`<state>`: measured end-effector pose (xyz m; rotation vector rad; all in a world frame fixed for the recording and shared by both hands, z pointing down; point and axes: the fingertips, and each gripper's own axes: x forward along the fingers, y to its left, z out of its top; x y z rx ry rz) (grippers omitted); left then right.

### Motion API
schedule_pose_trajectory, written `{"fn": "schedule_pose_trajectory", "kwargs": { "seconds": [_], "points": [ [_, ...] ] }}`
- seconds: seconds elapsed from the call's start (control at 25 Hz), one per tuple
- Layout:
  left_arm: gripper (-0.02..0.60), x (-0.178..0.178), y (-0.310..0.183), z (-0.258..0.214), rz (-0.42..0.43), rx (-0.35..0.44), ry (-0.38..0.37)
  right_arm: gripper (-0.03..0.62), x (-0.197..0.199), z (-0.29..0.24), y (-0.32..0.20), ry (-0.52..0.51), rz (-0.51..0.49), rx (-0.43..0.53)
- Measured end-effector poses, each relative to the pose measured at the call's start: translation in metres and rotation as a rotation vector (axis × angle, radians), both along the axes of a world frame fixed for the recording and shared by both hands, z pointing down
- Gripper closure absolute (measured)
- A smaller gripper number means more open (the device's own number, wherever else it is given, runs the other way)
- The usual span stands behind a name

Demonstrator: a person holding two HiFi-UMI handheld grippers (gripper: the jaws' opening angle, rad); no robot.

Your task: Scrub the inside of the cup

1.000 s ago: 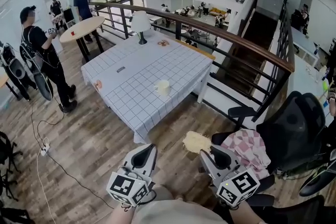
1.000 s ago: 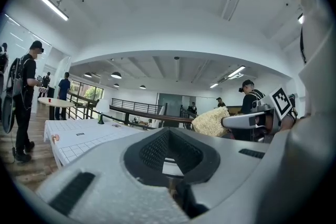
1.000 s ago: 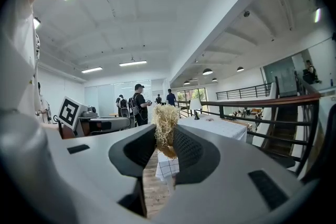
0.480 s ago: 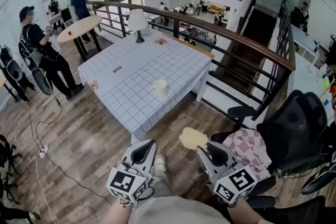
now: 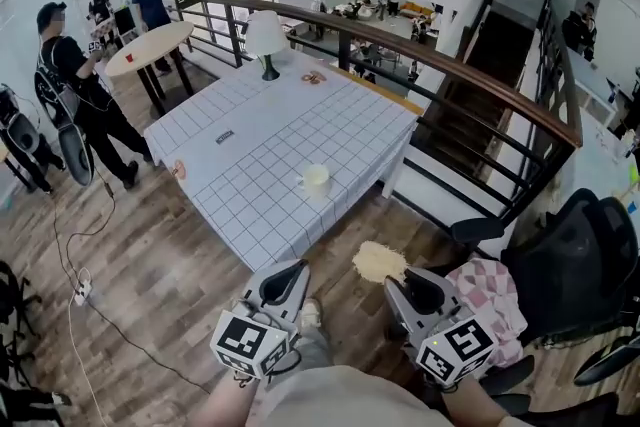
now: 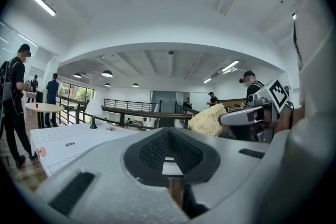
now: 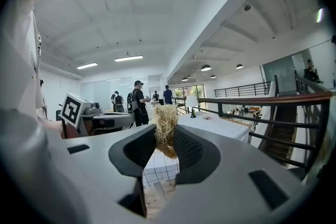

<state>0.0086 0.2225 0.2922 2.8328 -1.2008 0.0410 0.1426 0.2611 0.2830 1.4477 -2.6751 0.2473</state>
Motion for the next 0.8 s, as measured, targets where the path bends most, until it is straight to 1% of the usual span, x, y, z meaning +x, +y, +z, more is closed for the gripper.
{"fn": "schedule_pose_trajectory", "kwargs": {
  "seconds": [0.2, 0.44, 0.68, 0.8],
  "points": [
    [0.568, -0.014, -0.060, -0.003, 0.005, 0.020, -0.014, 0.496, -0.019, 0.000, -0.064, 0.013, -0.016, -0.007],
    [0.568, -0.032, -0.139, -0.007, 0.014, -0.001, -0.025, 0.496, -0.041, -0.011, -0.149, 0.036, -0.022, -0.020],
    [0.568, -0.048, -0.211, -0.014, 0.038, 0.003, -0.031, 0.496, -0.055, -0.028, -0.224, 0.010, 0.030, 0.018],
    [0.568, -0.051, -0.235, -0.018, 0.073, 0.019, -0.001, 0.496, -0.059, -0.033, -0.250, -0.003, 0.064, 0.035]
  ]
}}
